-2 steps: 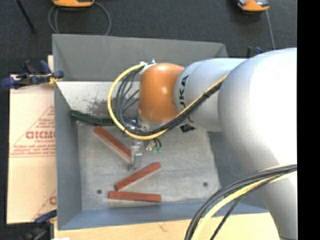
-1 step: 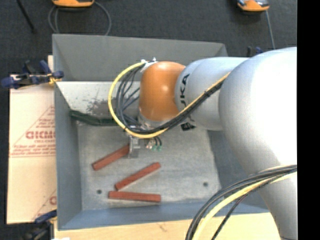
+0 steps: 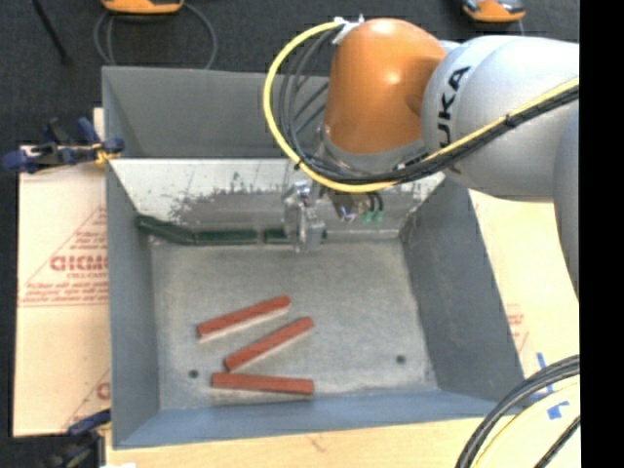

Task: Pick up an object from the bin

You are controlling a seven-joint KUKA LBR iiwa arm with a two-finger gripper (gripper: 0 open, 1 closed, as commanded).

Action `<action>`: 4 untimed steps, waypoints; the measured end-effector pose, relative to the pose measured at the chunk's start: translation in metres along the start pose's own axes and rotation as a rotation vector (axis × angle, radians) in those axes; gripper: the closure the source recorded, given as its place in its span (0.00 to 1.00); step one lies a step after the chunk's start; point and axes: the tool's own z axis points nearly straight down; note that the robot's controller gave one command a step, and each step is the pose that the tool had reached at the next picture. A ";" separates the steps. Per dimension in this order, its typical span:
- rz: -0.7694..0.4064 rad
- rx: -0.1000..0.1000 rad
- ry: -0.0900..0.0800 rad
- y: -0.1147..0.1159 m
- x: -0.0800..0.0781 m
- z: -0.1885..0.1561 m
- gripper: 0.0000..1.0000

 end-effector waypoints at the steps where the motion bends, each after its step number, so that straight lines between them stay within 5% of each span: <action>1: -0.082 -0.002 0.011 -0.010 0.009 0.025 1.00; 2: -0.081 -0.004 0.009 -0.009 0.009 0.025 0.00; 3: -0.140 -0.008 0.019 0.057 0.045 0.126 0.00; 4: -0.205 -0.005 0.012 0.042 0.027 0.148 0.00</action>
Offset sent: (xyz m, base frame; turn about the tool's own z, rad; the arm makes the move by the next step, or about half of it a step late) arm -0.0074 -0.0101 -0.0257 -0.0846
